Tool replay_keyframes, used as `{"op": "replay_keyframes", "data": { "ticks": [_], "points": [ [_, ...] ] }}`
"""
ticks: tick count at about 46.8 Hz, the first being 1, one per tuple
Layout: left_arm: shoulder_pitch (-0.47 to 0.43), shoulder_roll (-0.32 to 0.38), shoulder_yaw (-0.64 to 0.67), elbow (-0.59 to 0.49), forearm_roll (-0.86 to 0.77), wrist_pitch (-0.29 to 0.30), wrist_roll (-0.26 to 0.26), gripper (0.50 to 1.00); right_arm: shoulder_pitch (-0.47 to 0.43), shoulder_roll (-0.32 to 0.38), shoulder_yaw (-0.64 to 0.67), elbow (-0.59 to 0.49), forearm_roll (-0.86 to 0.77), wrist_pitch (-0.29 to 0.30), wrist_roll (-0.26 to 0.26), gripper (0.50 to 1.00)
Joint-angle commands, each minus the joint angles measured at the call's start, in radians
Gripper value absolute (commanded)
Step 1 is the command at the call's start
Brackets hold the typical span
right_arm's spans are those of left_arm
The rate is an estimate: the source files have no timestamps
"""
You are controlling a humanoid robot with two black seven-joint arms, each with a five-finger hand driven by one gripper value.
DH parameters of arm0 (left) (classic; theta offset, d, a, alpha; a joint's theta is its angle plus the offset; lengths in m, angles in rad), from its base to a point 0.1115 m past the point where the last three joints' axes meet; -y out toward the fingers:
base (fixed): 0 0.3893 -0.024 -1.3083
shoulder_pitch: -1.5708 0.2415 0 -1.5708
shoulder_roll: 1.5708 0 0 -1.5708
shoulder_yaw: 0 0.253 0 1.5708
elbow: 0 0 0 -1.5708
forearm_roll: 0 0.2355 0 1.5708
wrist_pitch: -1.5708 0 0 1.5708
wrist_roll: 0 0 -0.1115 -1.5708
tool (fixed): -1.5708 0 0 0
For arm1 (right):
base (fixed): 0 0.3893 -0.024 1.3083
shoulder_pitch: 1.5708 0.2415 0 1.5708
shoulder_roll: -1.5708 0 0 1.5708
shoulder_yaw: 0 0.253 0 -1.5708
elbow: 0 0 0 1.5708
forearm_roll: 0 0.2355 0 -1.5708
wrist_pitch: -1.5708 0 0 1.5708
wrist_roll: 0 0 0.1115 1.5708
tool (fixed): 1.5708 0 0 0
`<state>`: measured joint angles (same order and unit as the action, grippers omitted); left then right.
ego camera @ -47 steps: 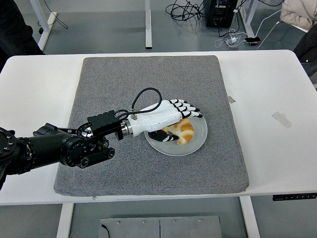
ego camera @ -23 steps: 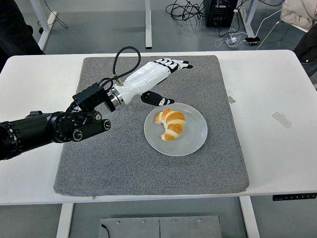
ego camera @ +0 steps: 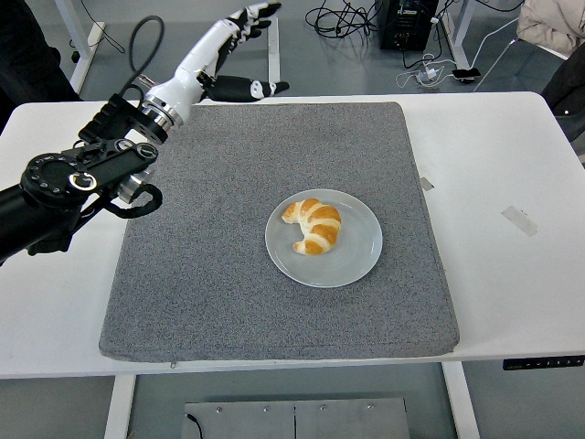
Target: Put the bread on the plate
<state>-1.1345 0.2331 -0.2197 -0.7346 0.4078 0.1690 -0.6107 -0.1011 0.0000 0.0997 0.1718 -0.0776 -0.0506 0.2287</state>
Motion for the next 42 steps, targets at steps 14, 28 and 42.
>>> {"op": "replay_keyframes", "data": {
  "ticks": [14,28,42],
  "points": [
    [0.166,0.025,-0.337,0.009,-0.119,-0.085,0.0,0.918,0.0,0.0,0.0,0.0,0.001,0.0,-0.002,1.0],
    [0.252,-0.003,-0.432,0.087,-0.23,-0.158,0.0,0.911,0.0,0.0,0.0,0.0,0.001,0.0,0.0,1.0],
    [0.251,-0.037,-0.463,0.193,-0.354,-0.25,0.0,0.911,0.0,0.0,0.0,0.0,0.001,0.0,-0.002,1.0]
  ]
}}
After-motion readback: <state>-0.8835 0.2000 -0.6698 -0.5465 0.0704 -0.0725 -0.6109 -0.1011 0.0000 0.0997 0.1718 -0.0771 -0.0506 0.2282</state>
